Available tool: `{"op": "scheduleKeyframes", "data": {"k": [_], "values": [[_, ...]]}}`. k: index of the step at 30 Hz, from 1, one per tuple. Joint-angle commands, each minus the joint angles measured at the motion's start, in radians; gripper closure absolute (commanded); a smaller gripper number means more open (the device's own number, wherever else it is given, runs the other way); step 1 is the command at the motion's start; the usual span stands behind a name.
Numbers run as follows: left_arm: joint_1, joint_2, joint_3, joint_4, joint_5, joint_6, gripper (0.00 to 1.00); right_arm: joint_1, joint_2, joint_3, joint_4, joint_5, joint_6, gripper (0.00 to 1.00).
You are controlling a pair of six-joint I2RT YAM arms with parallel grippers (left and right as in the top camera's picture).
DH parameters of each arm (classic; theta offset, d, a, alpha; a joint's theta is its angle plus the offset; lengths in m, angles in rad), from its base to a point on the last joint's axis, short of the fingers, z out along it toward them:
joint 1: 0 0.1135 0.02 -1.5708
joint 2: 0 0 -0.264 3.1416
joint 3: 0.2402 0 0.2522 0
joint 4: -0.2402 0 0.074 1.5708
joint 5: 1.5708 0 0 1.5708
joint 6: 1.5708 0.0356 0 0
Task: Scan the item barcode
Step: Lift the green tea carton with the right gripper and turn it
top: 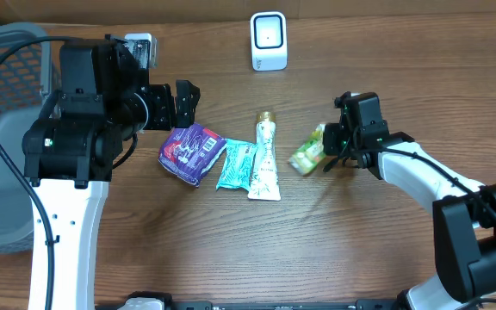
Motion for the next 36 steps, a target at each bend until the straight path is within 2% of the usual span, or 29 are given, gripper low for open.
{"op": "scheduleKeyframes", "data": {"k": [1,6,9,12,16,20,24,26,29,36], "values": [[0.004,0.008,0.013,0.001,-0.01,-0.014,0.0,-0.031,0.042,-0.027,0.092,0.086,-0.068,0.62],[0.004,0.009,0.013,0.0,-0.01,-0.014,0.0,-0.031,0.006,0.052,0.045,-0.003,-0.086,0.58],[0.004,0.009,0.013,0.001,-0.01,-0.014,0.01,-0.031,-0.06,0.137,-0.12,-0.111,-0.085,0.58],[0.004,0.009,0.013,0.001,-0.01,-0.014,0.0,-0.031,-0.118,0.214,-0.323,-0.196,-0.077,0.5],[0.004,0.009,0.013,0.001,-0.01,-0.014,0.0,-0.029,-0.124,0.214,-0.444,-0.23,0.039,0.47],[0.004,0.009,0.013,0.001,-0.01,-0.014,0.0,-0.002,-0.101,0.172,-0.453,-0.204,0.078,0.48],[0.004,0.01,0.013,0.001,-0.01,-0.014,0.0,0.024,-0.055,0.158,-0.448,-0.033,0.179,0.45],[0.004,0.01,0.013,0.001,-0.01,-0.014,0.0,0.023,-0.025,0.158,-0.427,-0.033,0.179,0.39],[0.004,0.01,0.013,0.001,-0.01,-0.014,0.01,0.023,0.036,0.158,-0.415,-0.034,0.179,0.34],[0.004,0.01,0.013,0.001,-0.01,-0.014,0.0,0.019,0.073,0.158,-0.468,-0.025,0.171,0.33]]}}
